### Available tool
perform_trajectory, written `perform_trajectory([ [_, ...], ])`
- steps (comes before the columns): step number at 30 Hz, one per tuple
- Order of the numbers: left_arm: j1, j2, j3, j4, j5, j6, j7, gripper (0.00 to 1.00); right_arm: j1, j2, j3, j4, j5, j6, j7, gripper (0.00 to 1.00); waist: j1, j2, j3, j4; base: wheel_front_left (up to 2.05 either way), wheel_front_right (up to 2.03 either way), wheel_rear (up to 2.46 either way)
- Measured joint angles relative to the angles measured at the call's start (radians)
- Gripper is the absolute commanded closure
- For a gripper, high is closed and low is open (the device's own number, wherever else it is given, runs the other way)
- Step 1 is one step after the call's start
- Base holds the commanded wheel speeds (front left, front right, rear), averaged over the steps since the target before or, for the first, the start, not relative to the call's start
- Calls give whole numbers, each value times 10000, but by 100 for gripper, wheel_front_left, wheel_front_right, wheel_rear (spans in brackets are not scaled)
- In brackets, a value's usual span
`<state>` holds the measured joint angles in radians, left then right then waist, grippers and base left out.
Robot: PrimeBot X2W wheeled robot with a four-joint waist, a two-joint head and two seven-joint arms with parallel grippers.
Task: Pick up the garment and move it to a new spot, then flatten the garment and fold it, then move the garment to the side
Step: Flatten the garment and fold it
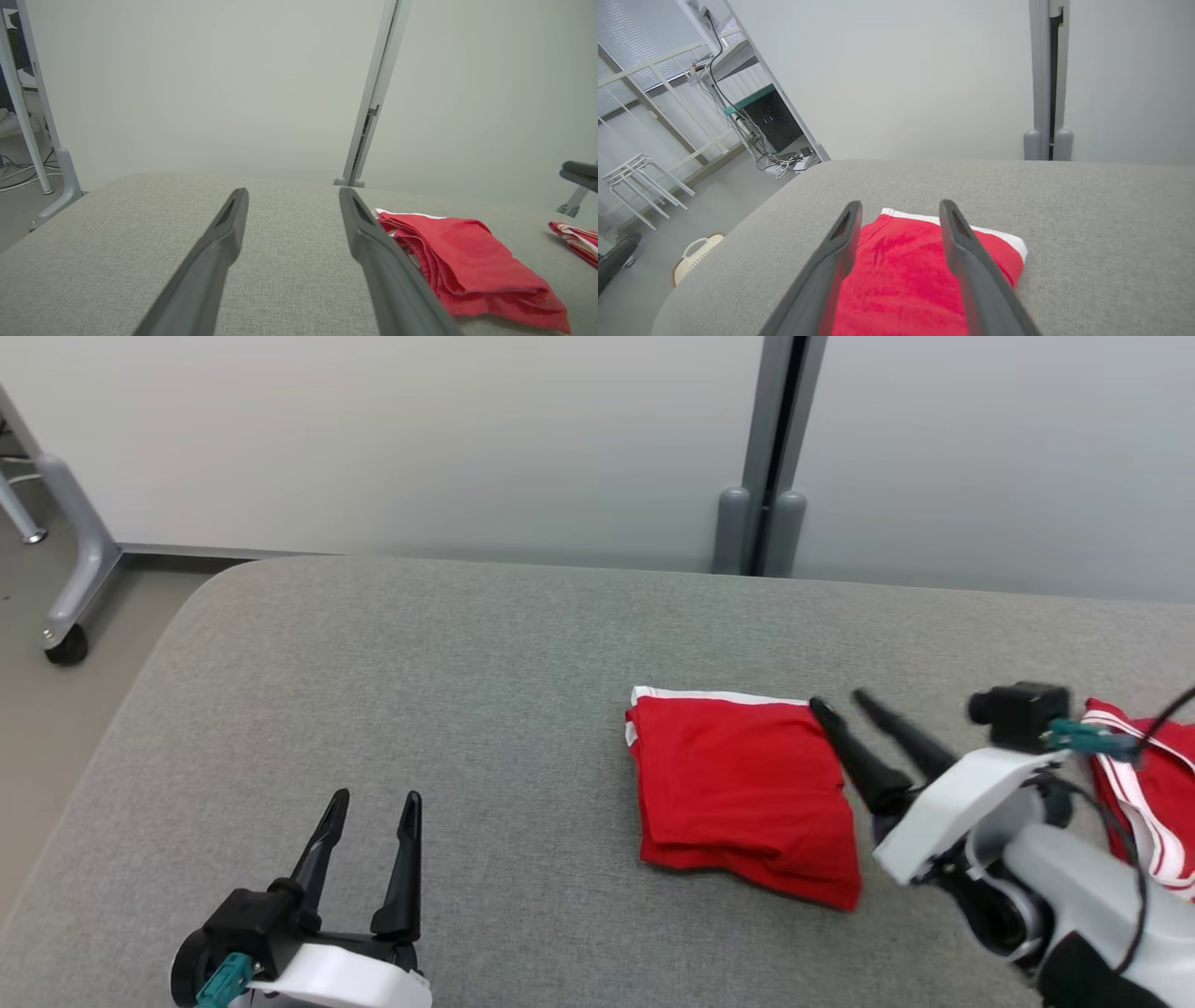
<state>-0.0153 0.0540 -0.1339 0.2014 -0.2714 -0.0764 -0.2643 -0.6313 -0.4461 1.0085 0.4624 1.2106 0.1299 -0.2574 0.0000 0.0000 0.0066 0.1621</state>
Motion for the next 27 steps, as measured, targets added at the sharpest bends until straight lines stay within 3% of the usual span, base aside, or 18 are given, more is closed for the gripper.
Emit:
perform_trajectory([
  [5, 86, 98, 221, -142, 0, 71, 0, 0, 512, -441, -2029, -428, -1212, 0, -31, 0, 0, 0, -78, -338, 0, 0, 0],
  [9, 171, 119, 332, -337, 15, 151, 0, 0, 1538, -382, -3730, -882, -2483, 0, -40, 0, 0, 0, -175, -562, 0, 0, 0],
  [19, 365, 174, 554, -802, 282, 372, 0, 0, 4255, 945, -7737, -1998, -5490, -2, -42, 0, 1, 0, -277, -898, 0, 0, 0],
  [27, 482, 140, 570, -857, 514, 460, 0, 0, 5493, 1962, -9035, -2270, -7568, 0, -40, 0, 1, 0, -271, -902, 0, 0, 0],
])
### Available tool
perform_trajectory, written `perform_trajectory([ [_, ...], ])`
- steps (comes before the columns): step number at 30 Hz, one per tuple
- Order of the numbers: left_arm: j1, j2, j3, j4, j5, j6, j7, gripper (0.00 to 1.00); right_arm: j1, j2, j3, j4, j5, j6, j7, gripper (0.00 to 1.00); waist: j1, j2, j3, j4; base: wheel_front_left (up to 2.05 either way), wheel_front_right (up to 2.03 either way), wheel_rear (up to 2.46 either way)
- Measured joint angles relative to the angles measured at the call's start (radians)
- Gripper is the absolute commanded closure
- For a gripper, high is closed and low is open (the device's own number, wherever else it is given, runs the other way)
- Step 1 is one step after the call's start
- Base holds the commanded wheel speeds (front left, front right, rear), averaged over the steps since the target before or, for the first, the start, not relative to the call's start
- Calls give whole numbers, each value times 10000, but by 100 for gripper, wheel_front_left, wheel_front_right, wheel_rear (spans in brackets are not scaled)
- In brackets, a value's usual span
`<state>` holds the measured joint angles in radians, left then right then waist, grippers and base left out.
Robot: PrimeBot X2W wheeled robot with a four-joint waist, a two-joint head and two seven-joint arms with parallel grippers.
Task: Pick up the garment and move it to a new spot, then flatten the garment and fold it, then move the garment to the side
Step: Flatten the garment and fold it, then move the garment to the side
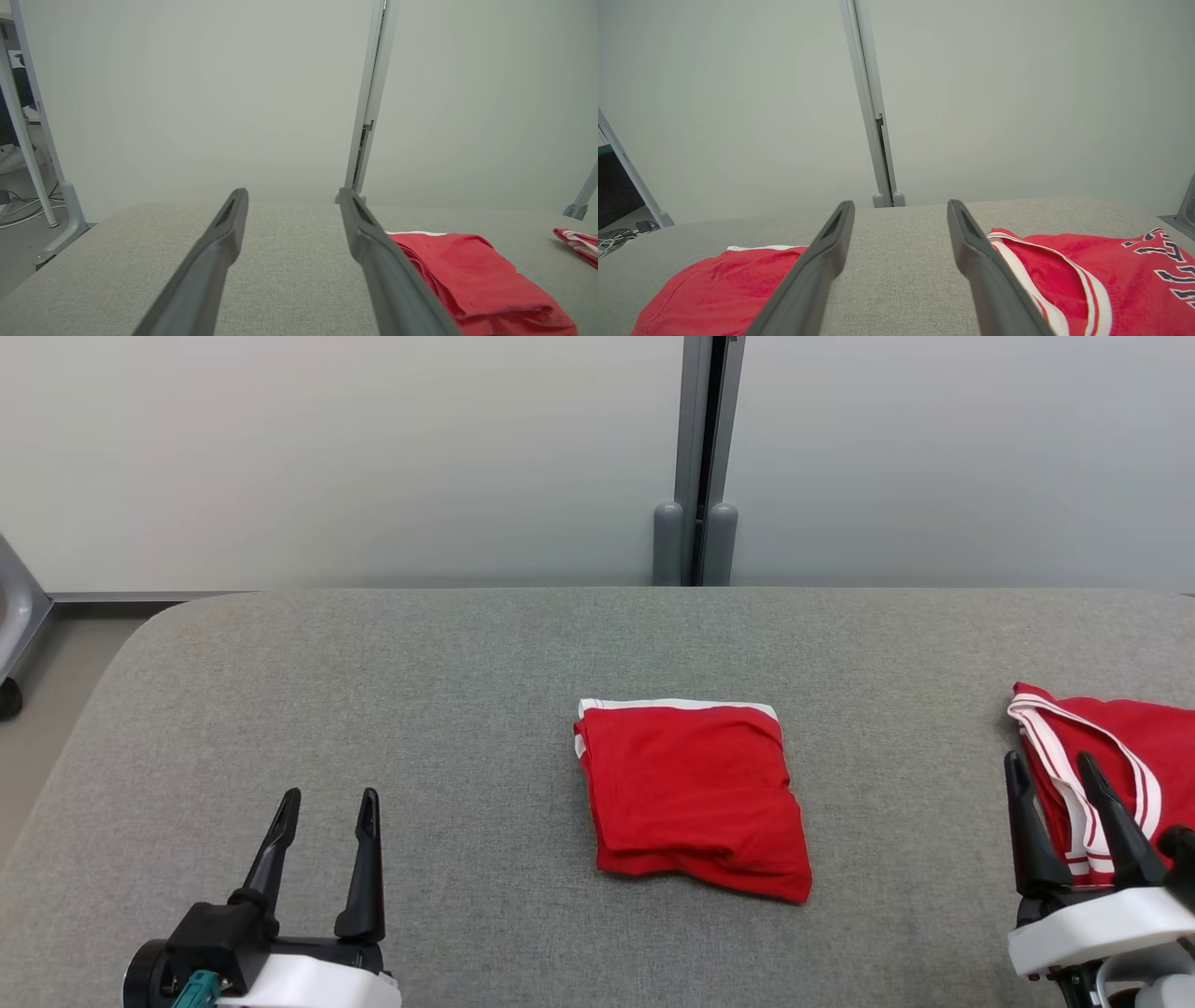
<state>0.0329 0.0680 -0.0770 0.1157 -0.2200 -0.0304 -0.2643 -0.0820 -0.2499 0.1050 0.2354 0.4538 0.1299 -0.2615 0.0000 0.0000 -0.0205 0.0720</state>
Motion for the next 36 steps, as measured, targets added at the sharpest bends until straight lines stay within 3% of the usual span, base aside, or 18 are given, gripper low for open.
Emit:
perform_trajectory([
  [24, -59, -79, -159, 157, 236, -8, 0, 0, 36, 414, 35, 339, -571, 0, 194, 0, 0, 0, 16, 87, 0, 0, 0],
  [29, -98, -90, -201, 201, 236, -10, 0, 0, -158, 453, 566, 614, -376, 0, 1058, 0, 0, 0, 27, 169, 0, 0, 0],
  [36, -210, -109, -349, 270, 234, -84, 0, 0, -1569, 401, 1707, 1352, 140, 0, 2550, 0, 0, 0, 96, 569, 0, 0, 0],
])
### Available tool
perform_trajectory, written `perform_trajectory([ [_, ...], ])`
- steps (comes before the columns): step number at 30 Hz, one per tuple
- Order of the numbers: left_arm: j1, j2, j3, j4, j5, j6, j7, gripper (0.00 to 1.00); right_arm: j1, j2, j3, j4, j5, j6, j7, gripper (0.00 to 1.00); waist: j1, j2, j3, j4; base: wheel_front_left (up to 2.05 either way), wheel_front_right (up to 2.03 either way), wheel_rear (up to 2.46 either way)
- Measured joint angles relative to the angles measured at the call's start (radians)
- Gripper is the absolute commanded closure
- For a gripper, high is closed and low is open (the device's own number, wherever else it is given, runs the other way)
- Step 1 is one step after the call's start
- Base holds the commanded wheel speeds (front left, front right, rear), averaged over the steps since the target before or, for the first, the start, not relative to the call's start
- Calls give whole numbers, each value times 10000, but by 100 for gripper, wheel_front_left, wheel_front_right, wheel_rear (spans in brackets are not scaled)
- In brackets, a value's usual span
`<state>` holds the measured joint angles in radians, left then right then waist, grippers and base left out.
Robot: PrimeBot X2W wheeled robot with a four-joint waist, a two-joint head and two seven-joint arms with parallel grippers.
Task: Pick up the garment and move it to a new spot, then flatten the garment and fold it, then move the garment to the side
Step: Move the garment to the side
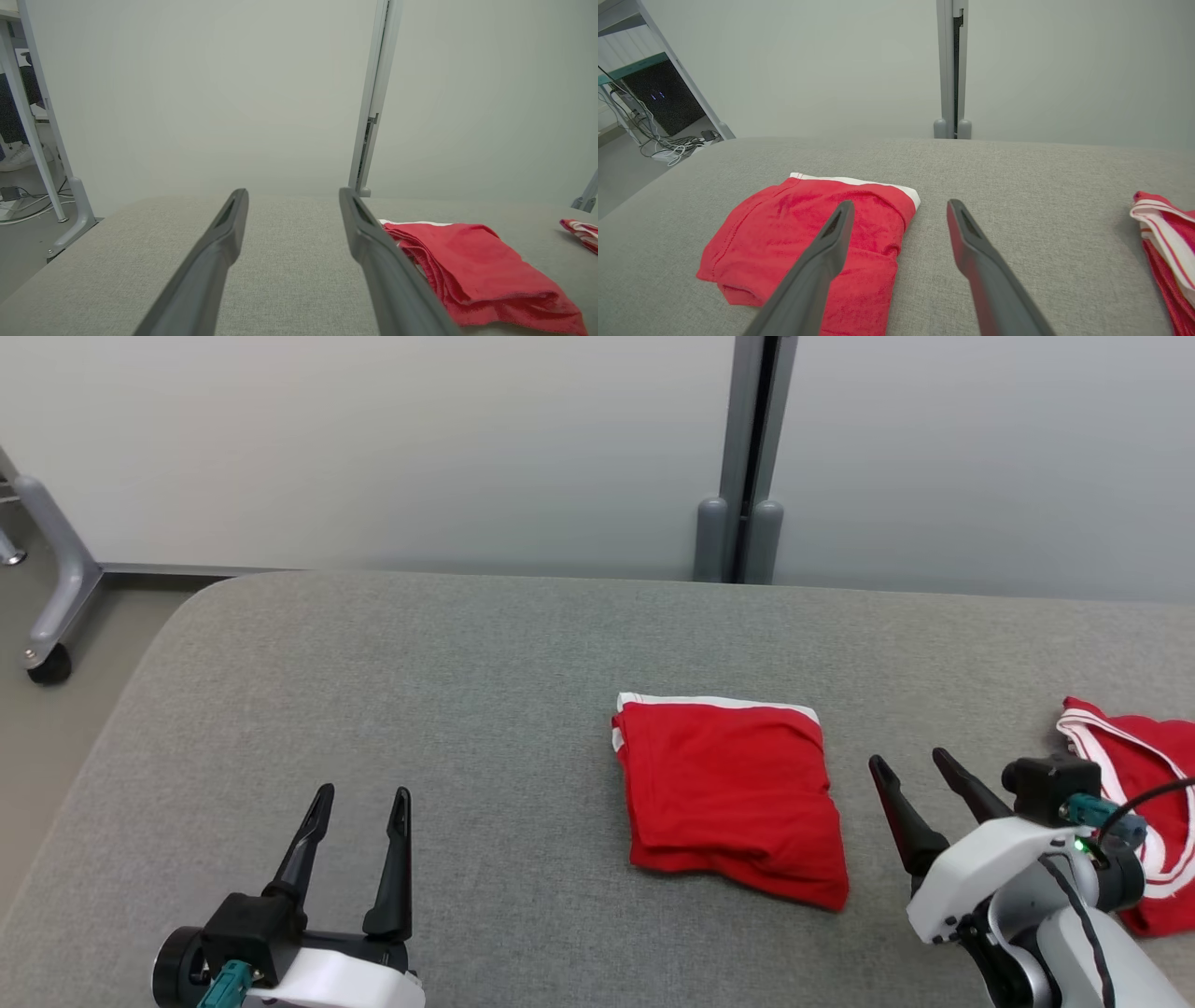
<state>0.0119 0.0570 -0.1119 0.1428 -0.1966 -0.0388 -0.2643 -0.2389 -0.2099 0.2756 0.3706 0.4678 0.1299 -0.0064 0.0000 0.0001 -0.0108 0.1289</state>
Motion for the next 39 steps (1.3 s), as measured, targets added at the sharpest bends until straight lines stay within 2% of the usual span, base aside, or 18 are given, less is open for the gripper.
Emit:
perform_trajectory([
  [9, -203, -17, -159, 54, -58, -48, 2, 0, -1752, -71, 374, 2337, 654, 2, 999, 0, 0, 0, 297, 992, 0, 0, 0],
  [12, -267, -23, -215, 100, -79, -59, 2, 0, -2139, 40, 171, 3252, 1287, 2, 1377, 0, 0, 0, 432, 1377, 0, 0, 0],
  [20, -397, -36, -253, 157, -217, -115, 0, 0, -2887, 157, -336, 5643, 2021, 6, 2886, 0, 0, 0, 765, 2219, 0, 0, 0],
  [26, -397, -42, -222, 161, -217, -82, 0, 0, -3250, 324, -259, 6034, 2255, 6, 3072, 0, 0, 0, 788, 2319, 0, 0, 0],
  [27, -397, -42, -224, 159, -217, -82, 0, 0, -3249, 359, -213, 6025, 2307, 6, 2972, 32, 0, 0, 778, 2299, 0, 0, 0],
  [29, -407, -50, -232, 161, -217, -82, 0, 0, -3246, 407, -100, 5988, 2360, 6, 2721, 81, 0, -1, 744, 2237, 0, 0, 0],
  [30, -407, -52, -230, 161, -217, -82, 0, 0, -3246, 449, -56, 5965, 2387, 6, 2592, 100, 0, -1, 720, 2196, 0, 0, 0],
  [39, -405, -50, -376, 211, -159, -196, 0, 0, -3243, 399, 796, 5252, 2669, 6, 1511, 100, 0, 0, 536, 1358, 0, 0, 0],
])
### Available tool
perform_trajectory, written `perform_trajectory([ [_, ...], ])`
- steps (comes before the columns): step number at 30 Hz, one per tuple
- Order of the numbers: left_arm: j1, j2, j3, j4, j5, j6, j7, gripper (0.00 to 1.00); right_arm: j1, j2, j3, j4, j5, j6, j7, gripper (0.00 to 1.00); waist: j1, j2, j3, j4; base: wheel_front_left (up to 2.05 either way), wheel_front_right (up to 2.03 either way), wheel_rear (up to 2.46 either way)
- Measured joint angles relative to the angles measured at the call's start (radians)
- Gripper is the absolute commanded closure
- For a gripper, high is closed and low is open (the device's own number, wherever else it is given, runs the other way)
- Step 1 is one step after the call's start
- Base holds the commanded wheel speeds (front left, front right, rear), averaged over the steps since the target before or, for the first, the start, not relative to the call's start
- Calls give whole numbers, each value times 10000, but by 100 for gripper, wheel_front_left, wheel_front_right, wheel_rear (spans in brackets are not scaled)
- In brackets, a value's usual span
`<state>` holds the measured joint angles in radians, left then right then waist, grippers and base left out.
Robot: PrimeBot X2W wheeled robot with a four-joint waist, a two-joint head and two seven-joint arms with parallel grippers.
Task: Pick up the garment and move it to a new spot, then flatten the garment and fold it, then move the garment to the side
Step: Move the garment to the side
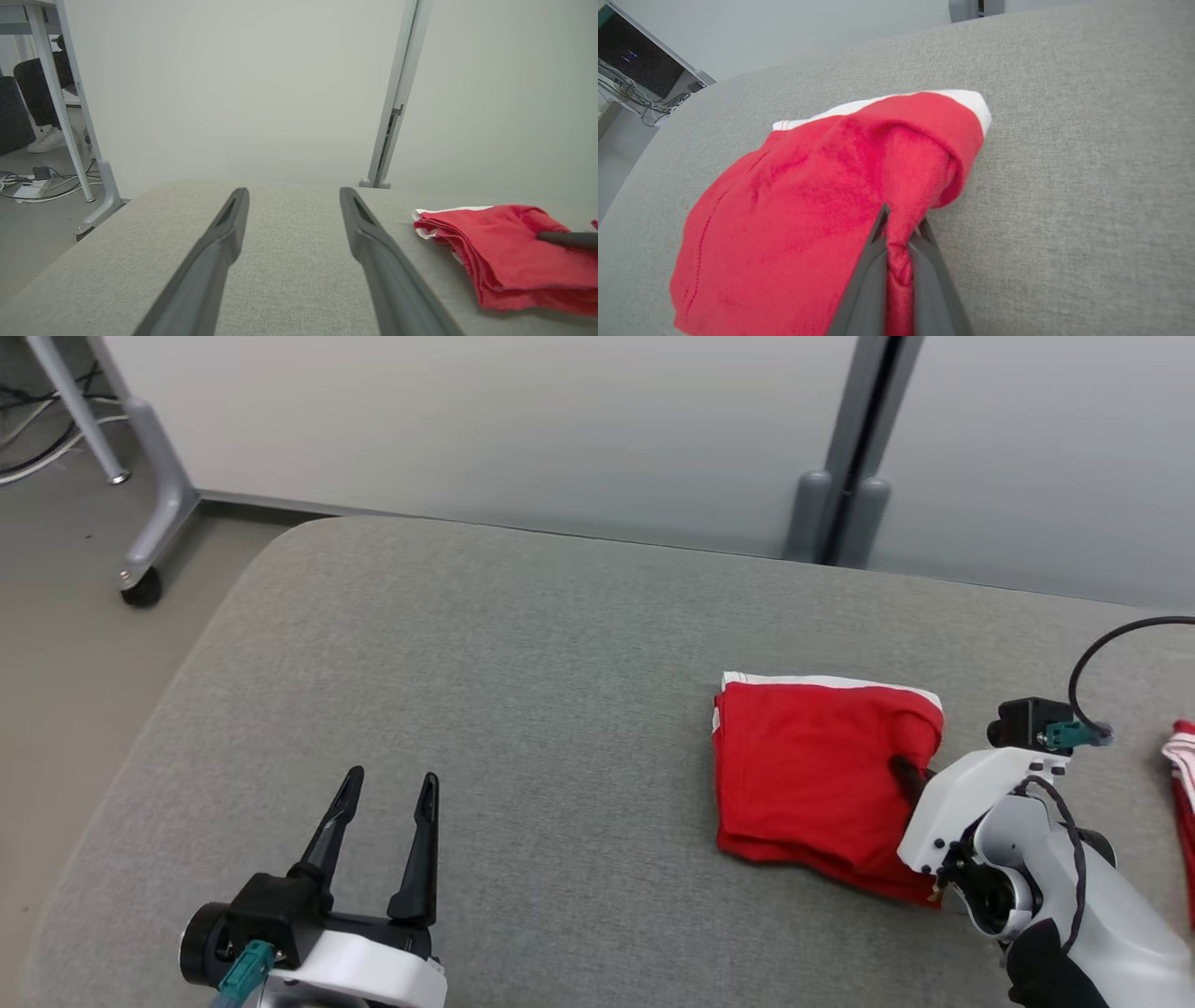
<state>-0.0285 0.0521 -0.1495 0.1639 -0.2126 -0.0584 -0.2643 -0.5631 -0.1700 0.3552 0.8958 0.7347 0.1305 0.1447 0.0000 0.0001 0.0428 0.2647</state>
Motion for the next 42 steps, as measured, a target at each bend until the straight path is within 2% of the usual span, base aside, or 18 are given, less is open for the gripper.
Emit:
perform_trajectory([
  [10, -319, -25, -761, 144, -67, -192, 0, 0, 223, -577, 1262, -1141, 389, 0, -259, 100, 0, 0, -138, -2082, 0, 0, 0],
  [11, -319, -25, -761, 144, -67, -192, 0, 0, 223, -577, 1262, -1141, 389, 0, -259, 100, 0, 0, -138, -2082, 0, 0, 0],
  [13, -460, -25, -943, 184, -96, -196, 0, 0, 261, -662, 1517, -1469, 531, 0, -328, 100, 0, 0, -138, -2762, 0, 0, 0],
  [17, -651, -27, -1189, 261, -98, -194, 0, 0, 299, -832, 1783, -1824, 713, 0, -424, 100, 0, 0, -89, -3624, 0, 0, 0],
  [24, -988, -33, -1496, 414, -100, -167, 0, 0, 250, -1005, 2196, -2261, 1028, 0, -541, 100, 0, 0, 158, -4731, 0, 0, 0],
  [29, -1251, -36, -1628, 477, -82, -167, 0, 0, -218, -1340, 2523, -2328, 1200, 2, -510, 100, 0, 0, 596, -4879, 0, 0, 0],
  [32, -1321, -36, -1733, 594, -40, -169, 0, 0, -757, -1789, 2778, -2339, 1202, 2, -408, 100, 0, 0, 843, -4832, 0, 0, 0],
  [42, -1684, -29, -1864, 742, 59, -194, 0, 0, -2383, -4289, 4004, -2834, 1534, 2, 587, 100, 0, 0, 1526, -4099, 0, 0, 0],
])
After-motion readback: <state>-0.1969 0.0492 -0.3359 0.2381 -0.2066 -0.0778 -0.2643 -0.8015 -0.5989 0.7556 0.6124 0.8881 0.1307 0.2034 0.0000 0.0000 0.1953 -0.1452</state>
